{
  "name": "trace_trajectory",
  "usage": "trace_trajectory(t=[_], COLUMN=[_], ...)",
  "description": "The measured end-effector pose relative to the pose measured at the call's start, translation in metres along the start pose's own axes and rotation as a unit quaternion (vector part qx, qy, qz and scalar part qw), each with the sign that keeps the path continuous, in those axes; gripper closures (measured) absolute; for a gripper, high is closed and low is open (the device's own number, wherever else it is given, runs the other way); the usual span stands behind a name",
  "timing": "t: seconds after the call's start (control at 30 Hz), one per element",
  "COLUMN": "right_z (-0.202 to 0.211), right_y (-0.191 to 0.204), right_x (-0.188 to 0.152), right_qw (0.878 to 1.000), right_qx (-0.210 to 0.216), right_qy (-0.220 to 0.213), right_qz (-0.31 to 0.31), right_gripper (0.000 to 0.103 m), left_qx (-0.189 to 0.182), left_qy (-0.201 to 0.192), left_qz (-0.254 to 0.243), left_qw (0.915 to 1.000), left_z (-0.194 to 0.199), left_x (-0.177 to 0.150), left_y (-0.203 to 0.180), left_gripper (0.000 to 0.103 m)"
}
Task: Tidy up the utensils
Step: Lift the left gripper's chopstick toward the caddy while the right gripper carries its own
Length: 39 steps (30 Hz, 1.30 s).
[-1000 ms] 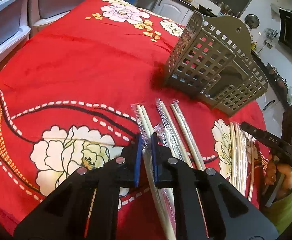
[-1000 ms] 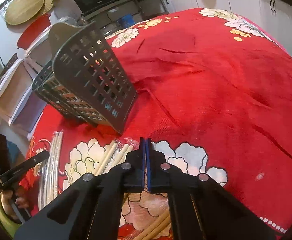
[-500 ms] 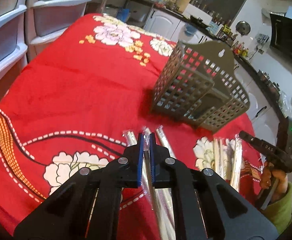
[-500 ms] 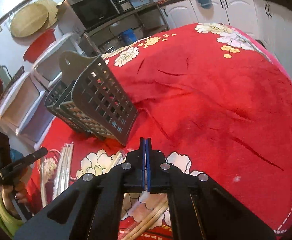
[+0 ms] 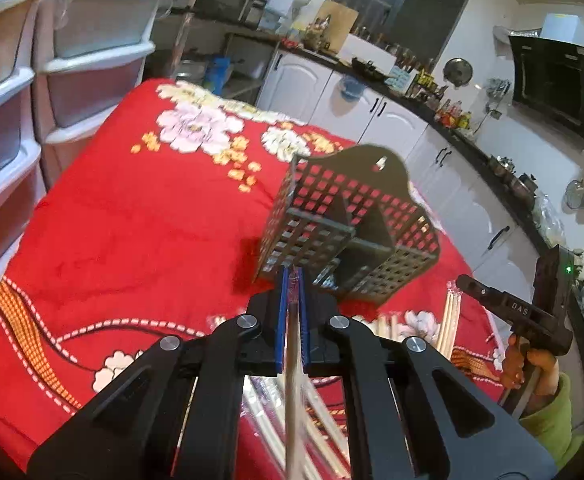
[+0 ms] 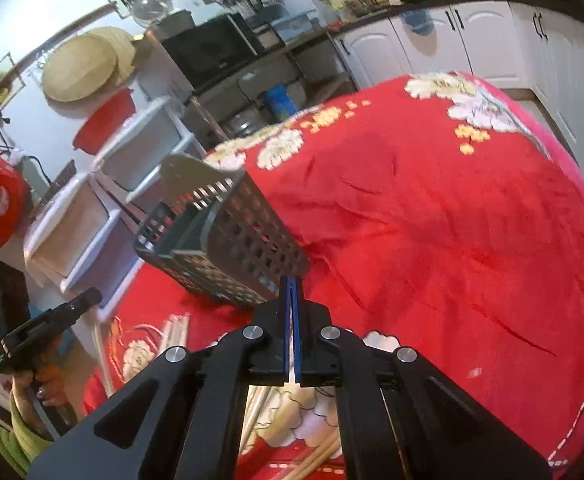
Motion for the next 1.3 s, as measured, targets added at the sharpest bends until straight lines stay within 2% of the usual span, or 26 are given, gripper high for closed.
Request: trace_trajectory(t=[0.4, 0.63, 1.0, 1.3], right_z=[0.028, 0.039, 0.042, 0.032], right_y=[0.048, 0.077, 0.107, 0.126], right_x=[0.025, 0.038, 0.05, 0.066], right_qw=[0.997, 0.994, 0.989, 0.986], right_qx=[0.059, 0.073, 0.097, 0.095], right_qy=[-0.039, -0.054, -0.061, -0.066], right_qz=[0.029, 0.063, 0.093, 0.123], right_gripper=[0.102, 0.102, 0.102, 0.102], left_qx=[-0.024, -0.035, -0.048, -0.056], left_qy=[-0.046, -0.068, -0.078, -0.092], left_qz=[-0.017, -0.026, -0.031, -0.034], left_qw=[0.9985, 0.9967, 0.9953, 0.9937], left_z=[0.029, 0.042, 0.044, 0.047], left_x=[0.031, 0.043, 0.051, 0.068], left_y=[-0.03, -0.046, -0.058, -0.067], left_gripper=[0.102, 0.102, 0.102, 0.102])
Point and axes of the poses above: each gripper's, at about its wrist camera, not at the fingertips, and z roughly against the way its jaws point, y to its left, x to its top, the point moved 3 cm from there along -z, roughly the way its jaws point, and after that the axes turned 12 degrees about x, right-handed, at the moved point
